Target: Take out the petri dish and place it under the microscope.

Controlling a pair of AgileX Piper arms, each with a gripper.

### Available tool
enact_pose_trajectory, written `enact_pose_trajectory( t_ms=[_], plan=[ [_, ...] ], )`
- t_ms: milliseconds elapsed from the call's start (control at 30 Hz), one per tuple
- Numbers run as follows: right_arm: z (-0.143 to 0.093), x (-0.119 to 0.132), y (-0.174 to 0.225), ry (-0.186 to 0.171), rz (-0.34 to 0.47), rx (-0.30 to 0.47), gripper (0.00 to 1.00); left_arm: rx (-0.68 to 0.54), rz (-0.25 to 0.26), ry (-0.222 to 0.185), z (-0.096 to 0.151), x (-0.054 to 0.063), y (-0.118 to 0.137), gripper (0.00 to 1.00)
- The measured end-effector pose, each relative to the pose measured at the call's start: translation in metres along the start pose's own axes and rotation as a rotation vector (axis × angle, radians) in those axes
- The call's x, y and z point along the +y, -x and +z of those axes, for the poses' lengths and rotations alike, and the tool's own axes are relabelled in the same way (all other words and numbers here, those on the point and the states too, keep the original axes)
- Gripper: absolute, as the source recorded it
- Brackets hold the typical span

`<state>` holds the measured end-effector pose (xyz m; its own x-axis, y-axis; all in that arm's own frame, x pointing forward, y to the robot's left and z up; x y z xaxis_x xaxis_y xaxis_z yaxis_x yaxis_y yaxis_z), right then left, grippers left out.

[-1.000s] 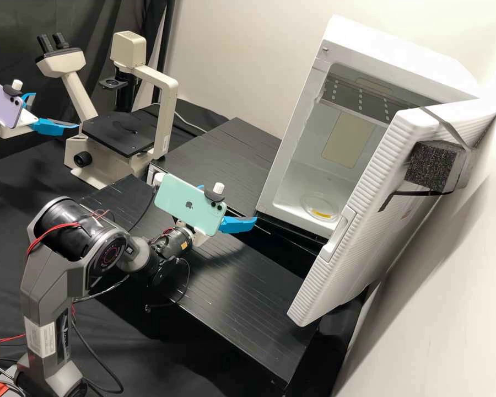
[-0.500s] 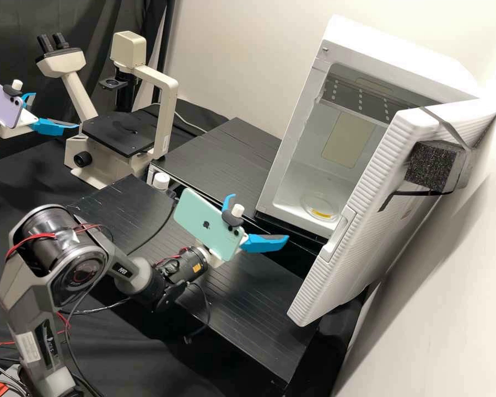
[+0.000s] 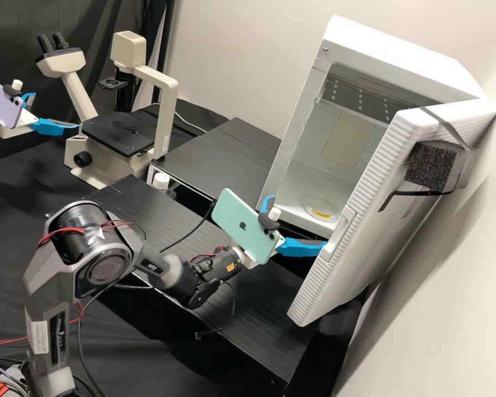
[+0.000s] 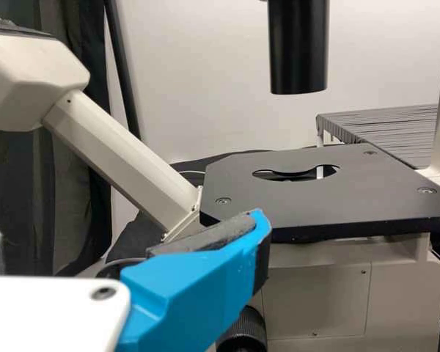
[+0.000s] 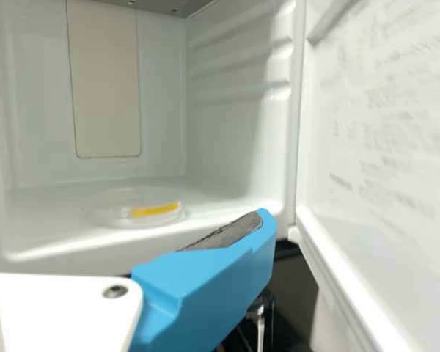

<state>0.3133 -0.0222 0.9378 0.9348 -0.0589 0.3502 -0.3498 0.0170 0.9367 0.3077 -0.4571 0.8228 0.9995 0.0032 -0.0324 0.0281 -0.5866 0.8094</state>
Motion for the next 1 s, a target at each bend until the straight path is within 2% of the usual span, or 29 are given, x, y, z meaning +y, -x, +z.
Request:
enact_pose_trajectory(
  t_ms=[333,667,933,1000],
  plan=[
    [0.003,-0.001,-0.053,-0.012,-0.063,0.003,1.00,0.000,0.000,0.000,0.000,0.000,0.000,1.00],
    [0.010,-0.003,-0.087,0.012,-0.098,-0.028,1.00,0.000,0.000,0.000,0.000,0.000,0.000,1.00],
    [0.014,-0.004,-0.100,0.017,-0.109,-0.052,1.00,0.000,0.000,0.000,0.000,0.000,0.000,1.00],
    [0.014,-0.005,-0.104,0.028,-0.118,-0.046,1.00,0.000,0.000,0.000,0.000,0.000,0.000,1.00]
  ],
)
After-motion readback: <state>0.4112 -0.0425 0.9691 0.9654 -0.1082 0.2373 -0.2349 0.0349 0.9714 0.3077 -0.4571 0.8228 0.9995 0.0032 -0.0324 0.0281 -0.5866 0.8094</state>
